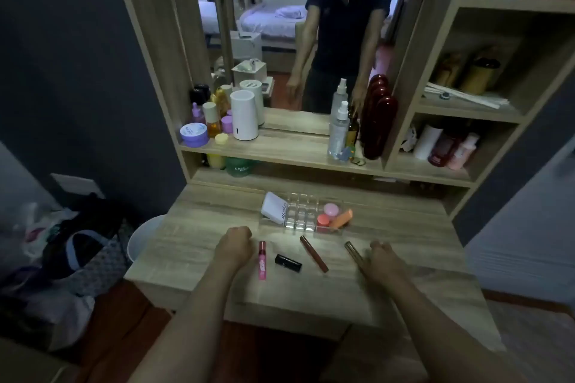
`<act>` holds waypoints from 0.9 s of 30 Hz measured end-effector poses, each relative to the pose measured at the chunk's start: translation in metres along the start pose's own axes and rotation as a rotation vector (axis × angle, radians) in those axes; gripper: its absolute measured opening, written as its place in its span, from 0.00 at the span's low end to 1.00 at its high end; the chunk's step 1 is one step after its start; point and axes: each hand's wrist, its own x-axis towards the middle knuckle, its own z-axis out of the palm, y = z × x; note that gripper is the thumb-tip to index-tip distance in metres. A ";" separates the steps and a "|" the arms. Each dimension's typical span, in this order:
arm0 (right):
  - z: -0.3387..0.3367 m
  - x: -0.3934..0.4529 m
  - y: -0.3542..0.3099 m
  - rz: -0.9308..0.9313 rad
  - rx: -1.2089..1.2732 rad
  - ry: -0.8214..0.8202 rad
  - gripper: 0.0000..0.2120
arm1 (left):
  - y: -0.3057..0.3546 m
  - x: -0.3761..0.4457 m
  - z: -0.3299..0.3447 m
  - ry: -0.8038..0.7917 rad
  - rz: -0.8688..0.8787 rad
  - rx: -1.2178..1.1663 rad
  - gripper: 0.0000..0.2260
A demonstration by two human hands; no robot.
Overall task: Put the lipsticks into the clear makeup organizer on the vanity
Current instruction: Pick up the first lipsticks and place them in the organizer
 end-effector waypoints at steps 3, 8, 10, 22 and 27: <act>0.005 0.005 0.012 0.053 -0.003 -0.072 0.19 | 0.005 0.010 0.006 -0.004 -0.038 -0.004 0.11; 0.012 0.011 0.021 0.059 -0.045 -0.166 0.22 | 0.021 0.028 0.020 -0.059 -0.054 0.074 0.13; 0.014 0.011 0.023 0.069 -0.045 -0.173 0.22 | 0.019 0.036 0.026 -0.081 -0.046 0.119 0.14; -0.012 0.015 0.032 0.041 0.206 -0.014 0.04 | 0.006 0.049 0.046 -0.157 0.025 0.165 0.12; -0.061 0.023 0.013 -0.089 0.324 0.126 0.04 | 0.021 0.067 0.022 -0.160 0.134 0.054 0.11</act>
